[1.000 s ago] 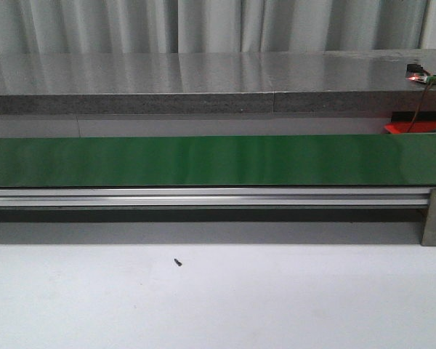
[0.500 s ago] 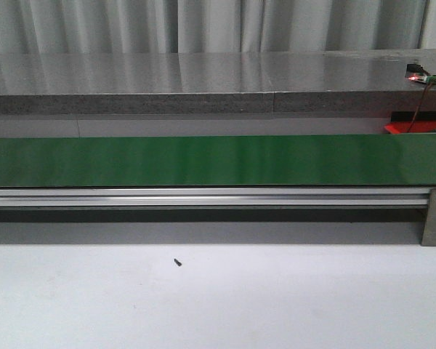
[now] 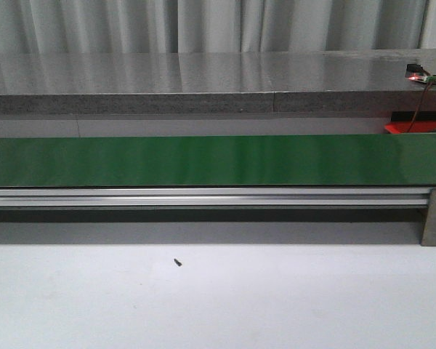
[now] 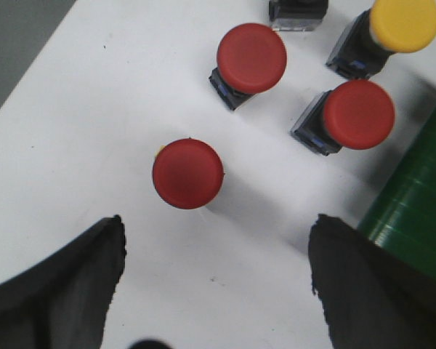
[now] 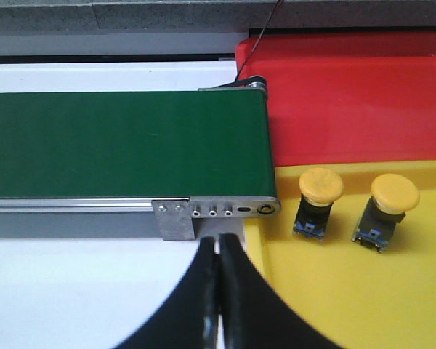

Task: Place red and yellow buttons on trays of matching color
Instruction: 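Set the yellow button on the green belt and open the left gripper, then grasp a red button from the cluster with the left gripper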

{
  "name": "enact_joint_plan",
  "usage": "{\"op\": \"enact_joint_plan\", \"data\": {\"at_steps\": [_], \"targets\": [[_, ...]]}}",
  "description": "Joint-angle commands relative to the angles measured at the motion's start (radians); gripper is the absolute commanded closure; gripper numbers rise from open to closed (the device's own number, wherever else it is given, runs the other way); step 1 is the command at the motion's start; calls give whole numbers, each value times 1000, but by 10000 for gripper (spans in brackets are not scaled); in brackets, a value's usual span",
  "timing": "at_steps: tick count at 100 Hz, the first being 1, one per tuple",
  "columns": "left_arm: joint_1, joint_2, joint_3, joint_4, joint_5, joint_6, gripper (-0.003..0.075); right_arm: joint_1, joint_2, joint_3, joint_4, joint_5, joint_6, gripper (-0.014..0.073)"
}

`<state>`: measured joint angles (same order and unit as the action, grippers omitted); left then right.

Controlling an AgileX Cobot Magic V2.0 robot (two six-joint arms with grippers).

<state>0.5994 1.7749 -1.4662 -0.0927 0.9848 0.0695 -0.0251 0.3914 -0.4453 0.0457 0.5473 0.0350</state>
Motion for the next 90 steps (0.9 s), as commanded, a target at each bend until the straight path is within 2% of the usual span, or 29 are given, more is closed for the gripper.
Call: {"op": "enact_joint_plan", "data": {"at_steps": [1,22,74,90], "targets": [[0,-16,-29,2,-33,-6,204,0,5,-25,-9,-73,-9,662],[0,48,-29,55,-45,-20,204,0,5,-25,-9,-73,-9,662],[0,142,-29,40,-197,-28,204,0,5,-25,-9,-73,-9,662],[0,164,-29,35,-200,-28,223,0,5,-25,-9,-73,-9,662]]}}
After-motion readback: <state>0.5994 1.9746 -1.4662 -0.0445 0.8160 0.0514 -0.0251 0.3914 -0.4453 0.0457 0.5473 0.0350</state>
